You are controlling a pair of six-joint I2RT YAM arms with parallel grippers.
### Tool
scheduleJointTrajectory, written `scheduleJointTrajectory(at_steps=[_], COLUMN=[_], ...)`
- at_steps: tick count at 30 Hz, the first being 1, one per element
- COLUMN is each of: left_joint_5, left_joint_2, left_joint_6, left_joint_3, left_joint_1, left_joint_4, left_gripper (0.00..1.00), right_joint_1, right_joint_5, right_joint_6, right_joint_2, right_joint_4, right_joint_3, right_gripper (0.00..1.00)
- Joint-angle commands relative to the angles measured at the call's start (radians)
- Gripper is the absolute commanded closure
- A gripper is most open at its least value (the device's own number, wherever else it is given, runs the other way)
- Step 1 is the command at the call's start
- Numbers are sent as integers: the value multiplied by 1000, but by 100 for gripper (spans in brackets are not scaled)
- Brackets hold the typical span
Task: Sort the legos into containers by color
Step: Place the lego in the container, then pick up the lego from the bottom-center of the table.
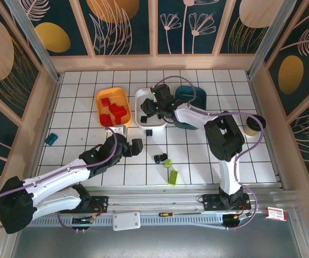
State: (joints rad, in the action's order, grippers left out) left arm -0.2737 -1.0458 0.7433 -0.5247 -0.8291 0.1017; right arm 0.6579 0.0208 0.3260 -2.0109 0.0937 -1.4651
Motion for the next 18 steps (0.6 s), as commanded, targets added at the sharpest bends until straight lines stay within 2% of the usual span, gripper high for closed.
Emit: scheduleJointTrajectory(at_steps=[1,4,7,13,18], left_joint_5=[36,92,101,35,-15], left_joint_2=[-14,-43,-84,-82,-28], left_joint_6=[3,-23,-36,-18,-8], left_joint_3=[10,-4,-19,-17,-5], left_joint_1=[6,5,5,5,4], left_joint_4=[-17,-33,-32,-18,0], left_gripper=[2,1,2,1,2], right_joint_1=[-2,5,18,104,218], right_joint_5=[0,-11,-24,-104,-173], right_joint_6=[5,11,19,54,120], right_joint_2=[55,149,263,498,584], right_joint_4=[13,-17,-45,-92,-169], right_joint_3=[-27,57,180,476,651], right_gripper=[39,38,37,32,31])
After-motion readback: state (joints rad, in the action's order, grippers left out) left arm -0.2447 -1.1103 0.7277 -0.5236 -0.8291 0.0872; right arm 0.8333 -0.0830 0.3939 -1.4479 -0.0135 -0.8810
